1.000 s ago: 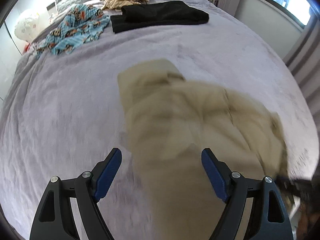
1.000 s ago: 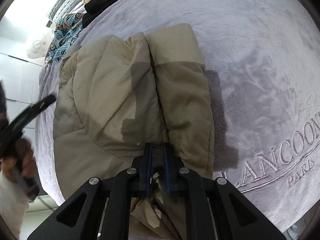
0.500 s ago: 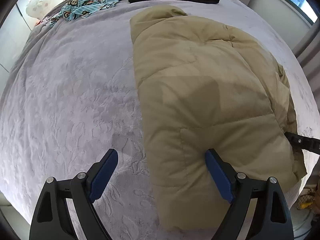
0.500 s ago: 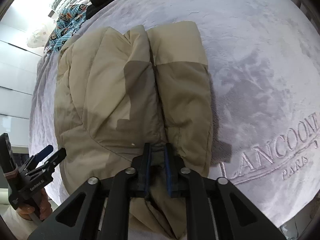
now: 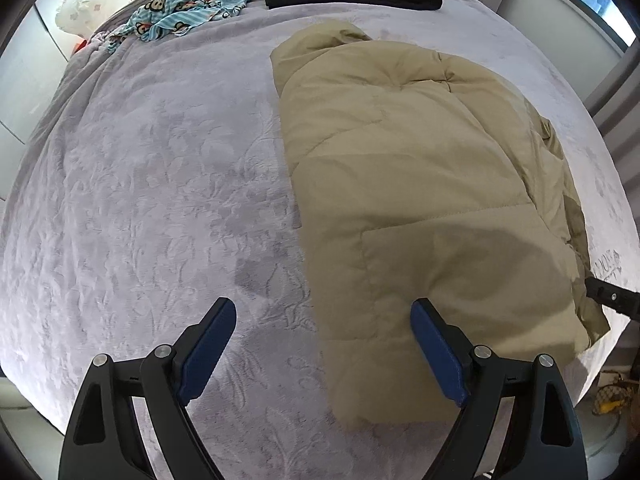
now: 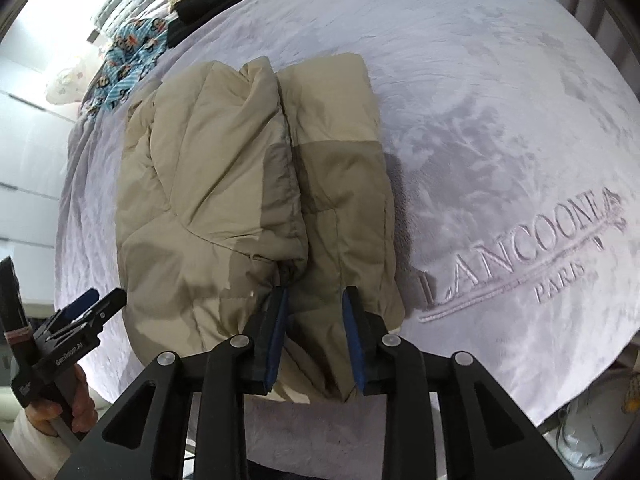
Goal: Fold large clothes
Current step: 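Open both tools and withdraw them from the folded beige jacket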
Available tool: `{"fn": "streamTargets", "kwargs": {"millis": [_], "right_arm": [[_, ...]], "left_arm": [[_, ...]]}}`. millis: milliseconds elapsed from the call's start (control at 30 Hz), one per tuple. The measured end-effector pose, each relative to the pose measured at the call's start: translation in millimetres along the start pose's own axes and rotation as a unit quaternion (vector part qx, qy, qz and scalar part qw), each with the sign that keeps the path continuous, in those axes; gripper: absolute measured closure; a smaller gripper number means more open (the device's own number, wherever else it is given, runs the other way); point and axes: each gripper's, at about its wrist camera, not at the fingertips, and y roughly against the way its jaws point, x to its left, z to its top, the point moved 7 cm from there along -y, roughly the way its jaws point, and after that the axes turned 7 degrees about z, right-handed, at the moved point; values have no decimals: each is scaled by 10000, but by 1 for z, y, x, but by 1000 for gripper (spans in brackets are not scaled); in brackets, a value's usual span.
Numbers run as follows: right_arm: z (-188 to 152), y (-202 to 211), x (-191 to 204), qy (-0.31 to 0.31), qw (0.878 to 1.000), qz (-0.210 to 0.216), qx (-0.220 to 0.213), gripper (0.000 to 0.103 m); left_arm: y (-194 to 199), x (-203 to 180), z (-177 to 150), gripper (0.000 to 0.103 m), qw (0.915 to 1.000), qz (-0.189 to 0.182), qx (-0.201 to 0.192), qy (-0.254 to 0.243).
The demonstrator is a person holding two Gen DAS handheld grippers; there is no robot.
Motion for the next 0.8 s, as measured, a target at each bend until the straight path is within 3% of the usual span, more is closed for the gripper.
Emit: {"fn": "streamTargets", "kwargs": {"millis": [267, 333, 367, 633, 800], "right_arm": [[-5, 11, 17, -112, 9992, -213, -323, 71], [-7, 11, 20, -164, 9990, -204, -370, 60], [-8, 11, 22, -195, 9988, -215, -396, 53], [-14, 21, 39, -162, 9974, -356, -601, 48], [-4, 32, 35, -141, 9961, -452, -745, 32]], "left_arm": [[7, 15, -10, 13, 9999, -73, -20, -80], [10, 20, -12, 10, 9999, -102, -41, -107], [11, 23, -14, 0, 9998, -164, -21, -97], [16, 33, -17, 0, 9996, -226, -73, -151], [12, 37, -12, 0, 9997, -233, -12, -96]]}}
